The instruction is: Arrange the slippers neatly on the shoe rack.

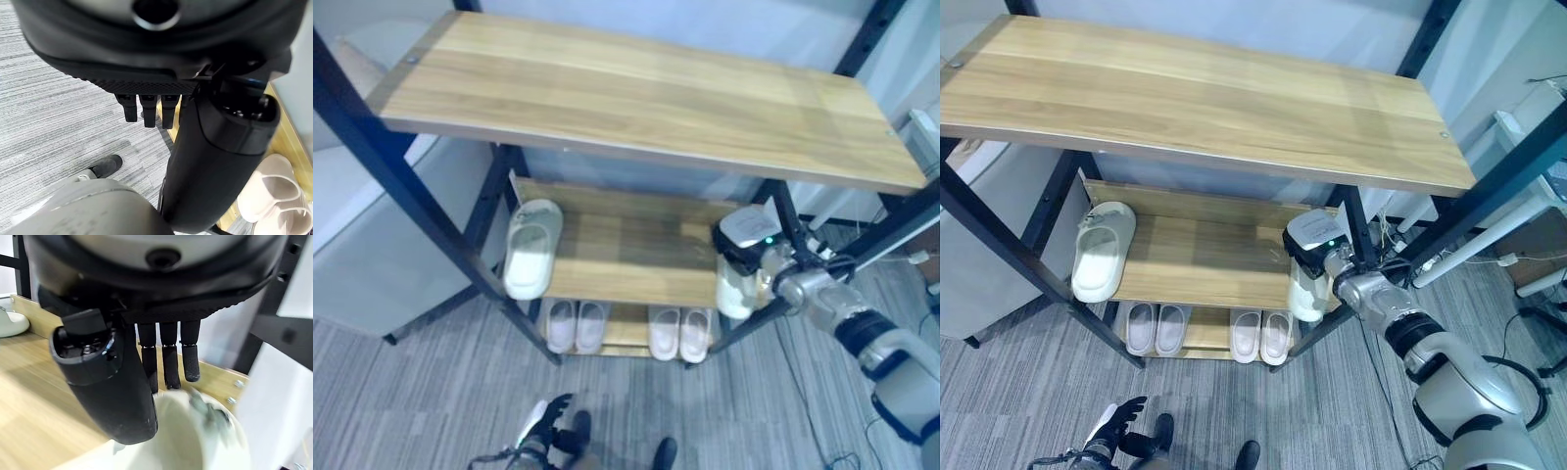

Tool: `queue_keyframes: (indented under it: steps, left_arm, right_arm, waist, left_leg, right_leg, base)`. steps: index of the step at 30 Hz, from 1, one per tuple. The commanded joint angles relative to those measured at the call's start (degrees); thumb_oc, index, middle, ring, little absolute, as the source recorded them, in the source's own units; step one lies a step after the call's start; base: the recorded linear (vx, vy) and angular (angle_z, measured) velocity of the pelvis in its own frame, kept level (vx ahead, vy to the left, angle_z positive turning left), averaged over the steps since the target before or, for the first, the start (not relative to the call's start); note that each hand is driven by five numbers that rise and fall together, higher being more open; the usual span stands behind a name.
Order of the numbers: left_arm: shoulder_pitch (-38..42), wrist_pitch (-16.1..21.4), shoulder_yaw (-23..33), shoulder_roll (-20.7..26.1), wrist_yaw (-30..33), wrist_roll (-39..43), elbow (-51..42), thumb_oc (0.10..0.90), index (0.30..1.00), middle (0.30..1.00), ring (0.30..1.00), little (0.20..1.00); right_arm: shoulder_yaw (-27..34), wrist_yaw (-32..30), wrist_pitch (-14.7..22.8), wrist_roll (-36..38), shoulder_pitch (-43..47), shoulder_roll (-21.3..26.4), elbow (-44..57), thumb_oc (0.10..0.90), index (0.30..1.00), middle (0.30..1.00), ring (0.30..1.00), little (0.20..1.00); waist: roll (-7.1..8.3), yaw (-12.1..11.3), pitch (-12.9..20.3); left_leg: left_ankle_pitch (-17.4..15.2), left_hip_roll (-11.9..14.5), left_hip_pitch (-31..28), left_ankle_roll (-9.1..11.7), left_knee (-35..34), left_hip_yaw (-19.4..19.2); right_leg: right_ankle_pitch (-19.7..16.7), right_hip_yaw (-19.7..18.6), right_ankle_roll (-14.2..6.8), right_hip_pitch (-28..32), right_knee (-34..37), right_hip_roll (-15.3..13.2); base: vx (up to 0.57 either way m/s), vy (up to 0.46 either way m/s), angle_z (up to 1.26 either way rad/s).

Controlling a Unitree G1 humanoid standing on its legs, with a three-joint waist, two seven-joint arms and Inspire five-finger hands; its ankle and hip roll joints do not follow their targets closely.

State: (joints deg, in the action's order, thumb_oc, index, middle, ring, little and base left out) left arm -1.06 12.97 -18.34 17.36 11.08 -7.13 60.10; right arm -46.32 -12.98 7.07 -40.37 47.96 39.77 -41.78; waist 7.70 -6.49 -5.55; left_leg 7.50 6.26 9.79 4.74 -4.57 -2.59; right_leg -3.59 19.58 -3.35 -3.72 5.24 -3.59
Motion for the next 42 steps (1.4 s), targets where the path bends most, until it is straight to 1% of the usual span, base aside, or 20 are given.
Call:
queue_keyframes:
  steps: [1,9,10,11,12,13,18,24,33,42]
  left_arm:
    - [0.4,1.7,-4.0,-1.9,1.5,-0.5,1.5,0.8,0.9,0.9,0.9,0.9]
    - [0.6,2.0,-4.4,-2.2,1.4,-0.5,0.6,0.8,0.9,0.9,0.9,0.9]
    - [0.6,2.0,-4.3,-2.2,1.5,-0.6,0.9,0.8,0.9,0.9,0.9,0.9]
    - [0.5,2.0,-4.3,-2.2,1.4,-0.6,1.0,0.8,0.9,0.9,0.9,0.9]
    - [0.5,1.9,-4.3,-2.2,1.4,-0.5,1.1,0.8,0.9,0.9,0.9,0.9]
    - [0.5,1.9,-4.2,-2.2,1.4,-0.6,1.0,0.8,0.9,0.9,0.9,0.9]
    - [0.4,1.8,-4.0,-2.0,1.5,-0.7,1.1,0.8,0.9,0.9,0.9,0.9]
    - [0.4,1.3,-4.0,-2.2,1.5,-0.7,1.4,0.8,0.9,0.9,0.9,0.9]
    - [1.4,0.2,-4.6,-2.9,1.3,0.0,2.0,0.8,0.9,0.9,0.9,0.9]
    - [1.7,-0.3,-4.6,-3.3,0.8,0.2,3.3,0.8,0.9,0.9,0.9,0.9]
  right_arm:
    - [2.7,-1.5,-0.5,1.7,5.7,2.9,3.0,0.4,0.3,0.3,0.3,0.3]
    - [4.5,-1.2,0.6,3.3,4.7,0.7,9.0,0.4,0.3,0.3,0.3,0.3]
    - [4.3,-1.1,0.8,3.2,5.1,0.4,9.9,0.455,0.382,0.382,0.382,0.382]
    - [4.2,-1.1,0.9,3.0,5.2,0.2,10.3,0.554,0.531,0.531,0.531,0.531]
    - [4.1,-1.0,0.8,2.8,5.4,0.2,10.5,0.761,0.841,0.841,0.841,0.841]
    - [4.0,-1.1,0.8,2.4,5.6,0.4,10.9,0.8,0.9,0.9,0.9,0.9]
    - [3.7,-0.9,0.2,0.7,6.6,1.5,10.7,0.8,0.9,0.9,0.9,0.9]
    - [3.5,0.0,-1.4,-0.1,7.6,2.4,8.0,0.8,0.9,0.9,0.9,0.9]
    - [2.7,1.1,-4.6,-1.9,9.5,3.2,-0.3,0.8,0.9,0.9,0.9,0.9]
    - [2.0,2.2,-5.3,-1.6,10.1,4.5,-1.9,0.8,0.9,0.9,0.9,0.9]
  waist:
    - [1.13,-1.4,0.3]
    - [0.86,-1.5,0.4]
    - [0.93,-1.6,0.4]
    - [0.97,-1.7,0.4]
    - [1.01,-1.7,0.4]
    - [1.02,-1.7,0.4]
    - [1.26,-1.6,0.5]
    - [1.58,-1.3,0.7]
    - [1.82,-0.4,0.9]
    - [1.76,-0.1,0.4]
  left_leg:
    - [-6.8,-1.2,-4.1,0.6,-0.4,-1.1]
    - [-7.0,-1.4,-4.5,0.5,-0.4,-1.2]
    - [-7.1,-1.5,-4.6,0.5,-0.4,-1.1]
    - [-7.1,-1.5,-4.6,0.5,-0.4,-1.1]
    - [-7.1,-1.5,-4.6,0.5,-0.4,-1.1]
    - [-7.1,-1.5,-4.7,0.5,-0.4,-1.1]
    - [-7.2,-1.5,-4.8,0.6,-0.4,-0.9]
    - [-7.4,-1.4,-5.1,0.5,-0.4,-0.9]
    - [-7.8,-1.7,-5.5,0.2,-0.4,-1.2]
    - [-7.6,-1.8,-4.7,0.2,-0.4,-1.2]
  right_leg:
    - [2.4,-1.3,-6.2,3.0,-0.7,-4.2]
    - [2.5,-1.2,-6.1,3.3,-0.7,-4.5]
    - [2.4,-1.2,-6.1,3.4,-0.7,-4.5]
    - [2.4,-1.1,-6.1,3.4,-0.7,-4.5]
    - [2.4,-1.1,-6.1,3.4,-0.7,-4.5]
    - [2.4,-1.1,-6.1,3.4,-0.7,-4.5]
    - [2.4,-0.8,-6.1,3.5,-0.7,-4.5]
    - [2.3,-0.9,-6.1,3.7,-0.8,-4.5]
    - [2.2,-1.4,-6.2,3.7,-0.8,-4.5]
    - [1.9,-1.2,-6.3,3.1,-0.9,-4.9]
  base:
    - [0.0,0.0,0.0]
    - [0.0,0.0,0.0]
    - [0.0,0.0,0.0]
    - [0.0,0.0,0.0]
    - [0.0,0.0,0.0]
    - [0.0,0.0,0.0]
    - [0.0,0.0,0.0]
    - [0.0,0.0,0.0]
    - [0.0,0.0,0.0]
    - [0.0,0.0,0.0]
